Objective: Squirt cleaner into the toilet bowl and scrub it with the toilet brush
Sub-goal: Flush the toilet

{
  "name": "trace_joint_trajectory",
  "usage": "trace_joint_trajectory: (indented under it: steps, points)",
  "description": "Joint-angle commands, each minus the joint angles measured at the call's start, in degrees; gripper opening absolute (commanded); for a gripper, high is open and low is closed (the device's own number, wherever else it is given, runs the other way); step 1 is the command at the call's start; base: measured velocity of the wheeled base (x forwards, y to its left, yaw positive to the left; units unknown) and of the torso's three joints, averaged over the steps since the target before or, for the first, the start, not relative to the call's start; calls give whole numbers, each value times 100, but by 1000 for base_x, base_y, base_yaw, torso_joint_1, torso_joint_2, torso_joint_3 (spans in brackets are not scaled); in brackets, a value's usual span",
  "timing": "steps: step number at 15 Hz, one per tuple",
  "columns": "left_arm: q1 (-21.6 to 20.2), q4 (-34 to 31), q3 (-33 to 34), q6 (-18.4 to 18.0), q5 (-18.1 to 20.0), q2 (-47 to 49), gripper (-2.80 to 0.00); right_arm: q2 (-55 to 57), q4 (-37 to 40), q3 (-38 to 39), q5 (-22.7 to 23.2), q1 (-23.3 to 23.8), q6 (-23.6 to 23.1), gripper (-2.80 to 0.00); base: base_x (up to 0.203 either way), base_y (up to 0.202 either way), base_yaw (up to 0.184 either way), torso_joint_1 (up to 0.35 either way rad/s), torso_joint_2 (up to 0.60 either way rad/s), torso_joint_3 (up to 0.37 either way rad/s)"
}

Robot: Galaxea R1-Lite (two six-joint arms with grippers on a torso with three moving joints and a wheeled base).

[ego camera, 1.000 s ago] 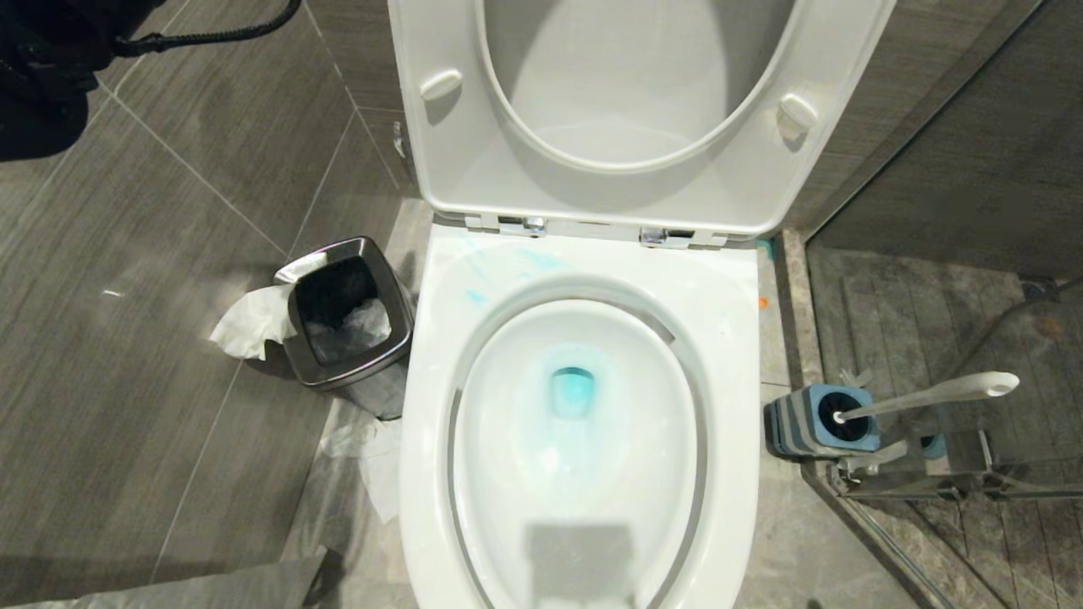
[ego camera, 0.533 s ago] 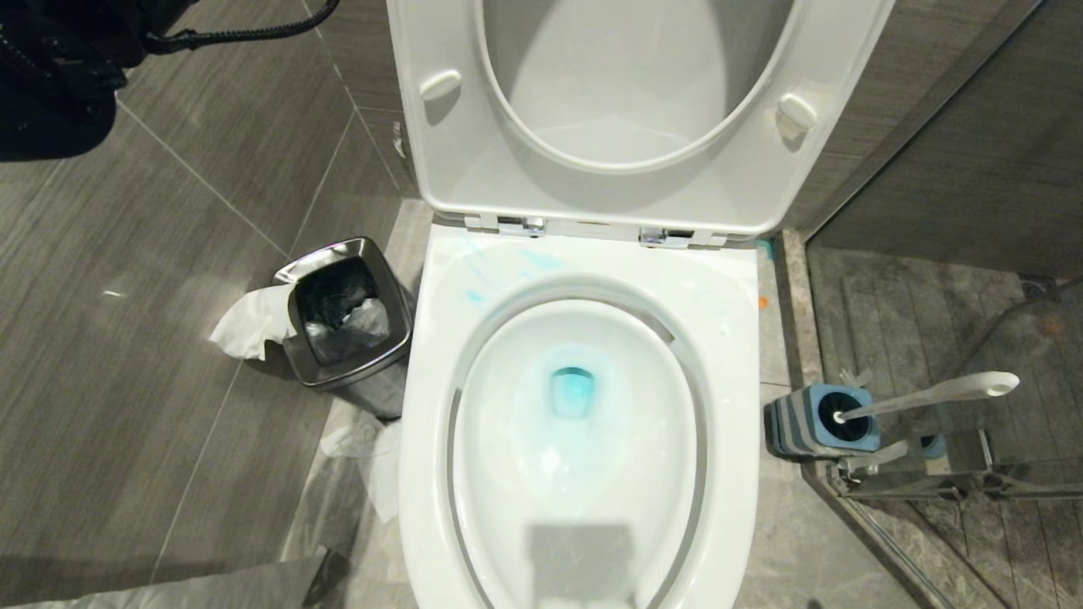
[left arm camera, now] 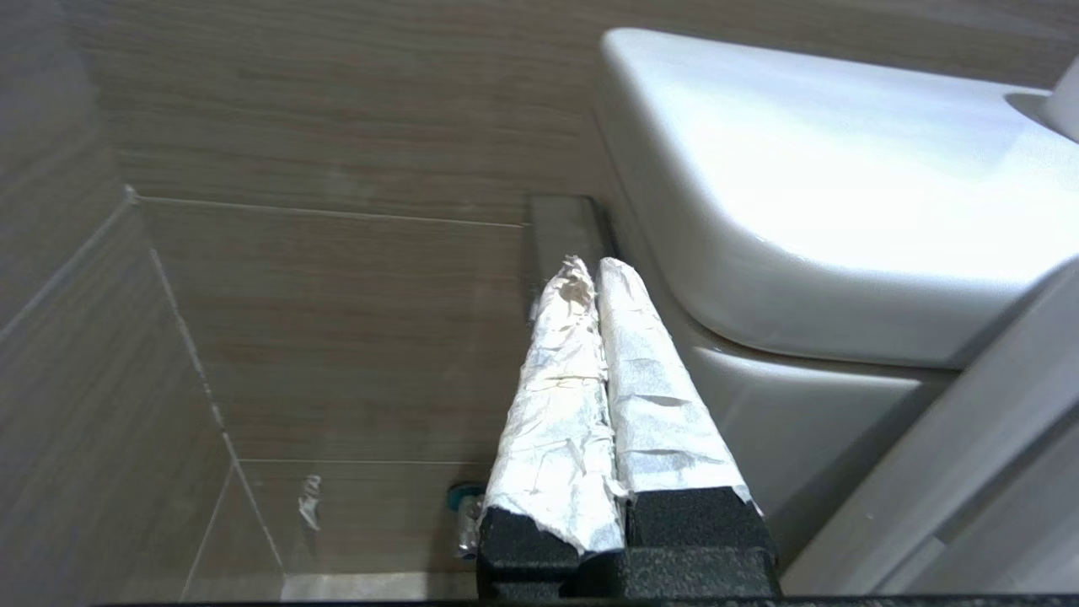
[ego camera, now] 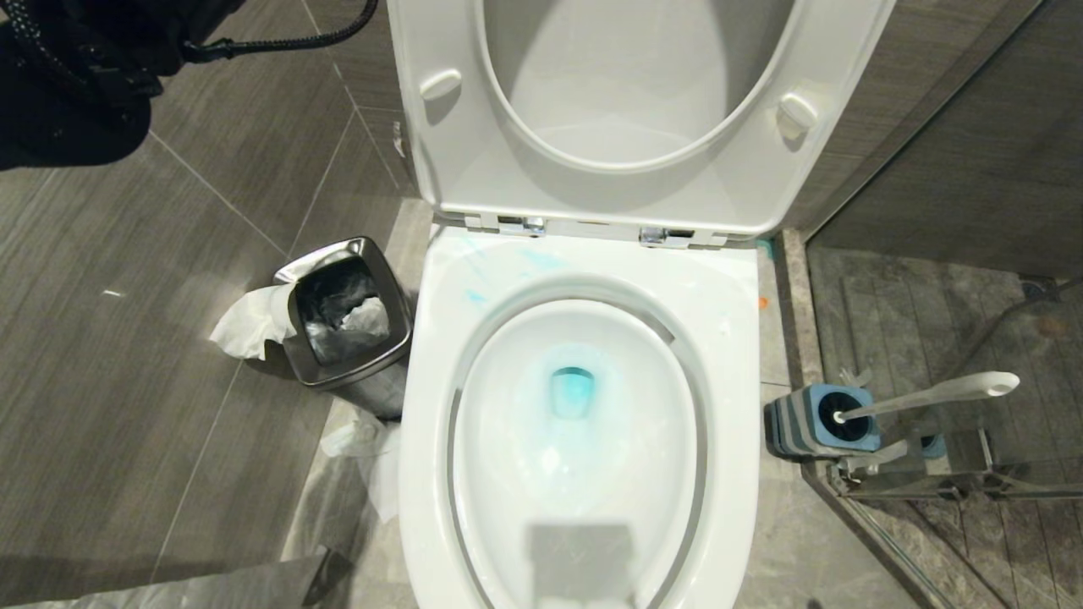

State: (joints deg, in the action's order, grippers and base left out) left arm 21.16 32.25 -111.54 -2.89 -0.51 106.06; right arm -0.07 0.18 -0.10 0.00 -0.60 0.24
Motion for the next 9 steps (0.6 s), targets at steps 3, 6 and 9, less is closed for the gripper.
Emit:
trace_joint_trajectory:
  steps: [3, 6, 9]
  points:
    - [50, 36, 17, -36, -28, 205, -280, 7, -1, 1, 0, -2, 2, -280, 0, 0, 0, 0, 0, 0]
    - [55, 45, 27, -45, -38, 364, -280, 7, 2, 1, 0, -2, 2, -280, 0, 0, 0, 0, 0, 0]
    - [52, 45, 27, -53, -54, 473, -280, 7, -1, 1, 0, -2, 2, -280, 0, 0, 0, 0, 0, 0]
